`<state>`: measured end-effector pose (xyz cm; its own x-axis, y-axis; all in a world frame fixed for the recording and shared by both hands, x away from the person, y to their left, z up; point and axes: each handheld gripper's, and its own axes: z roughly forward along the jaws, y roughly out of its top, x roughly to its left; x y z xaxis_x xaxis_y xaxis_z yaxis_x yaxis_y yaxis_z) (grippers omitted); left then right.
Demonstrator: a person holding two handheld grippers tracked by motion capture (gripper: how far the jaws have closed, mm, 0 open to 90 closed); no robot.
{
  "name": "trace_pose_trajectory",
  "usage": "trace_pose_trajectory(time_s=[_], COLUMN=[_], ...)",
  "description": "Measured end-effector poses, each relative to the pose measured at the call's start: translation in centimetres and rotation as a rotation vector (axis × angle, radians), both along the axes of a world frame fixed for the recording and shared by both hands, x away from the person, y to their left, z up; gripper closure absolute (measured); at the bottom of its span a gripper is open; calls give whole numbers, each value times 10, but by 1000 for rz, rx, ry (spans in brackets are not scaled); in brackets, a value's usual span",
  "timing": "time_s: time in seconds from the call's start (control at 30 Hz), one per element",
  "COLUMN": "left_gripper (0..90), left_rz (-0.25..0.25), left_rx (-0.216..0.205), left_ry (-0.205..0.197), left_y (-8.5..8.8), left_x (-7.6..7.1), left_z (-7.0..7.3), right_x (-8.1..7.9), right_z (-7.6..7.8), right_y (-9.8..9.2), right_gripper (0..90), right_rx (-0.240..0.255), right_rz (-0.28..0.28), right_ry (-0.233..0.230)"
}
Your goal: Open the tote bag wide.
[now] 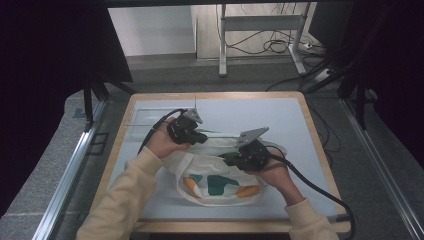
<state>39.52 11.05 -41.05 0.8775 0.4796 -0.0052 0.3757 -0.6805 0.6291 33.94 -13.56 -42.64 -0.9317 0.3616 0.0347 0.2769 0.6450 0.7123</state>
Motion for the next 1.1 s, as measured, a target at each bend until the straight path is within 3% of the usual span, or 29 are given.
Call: trace_pose_trajectory(time_s=[0.33, 0.93, 1.1], left_gripper=[884, 888, 889], left_rz=[76, 186, 231], left_rx=[7, -9, -14], left_ry=[9, -50, -69], left_y=[2, 1, 0], left_x=[23, 45, 55], left_z=[-2, 6, 2], right_x=[-15, -38, -42], right_z=[-5, -22, -31], right_y=[-2, -6, -8], right_gripper=[873, 874, 873], right_rx=[-4, -30, -29], right_rz=[27, 84, 93], right_ry=[13, 68, 108])
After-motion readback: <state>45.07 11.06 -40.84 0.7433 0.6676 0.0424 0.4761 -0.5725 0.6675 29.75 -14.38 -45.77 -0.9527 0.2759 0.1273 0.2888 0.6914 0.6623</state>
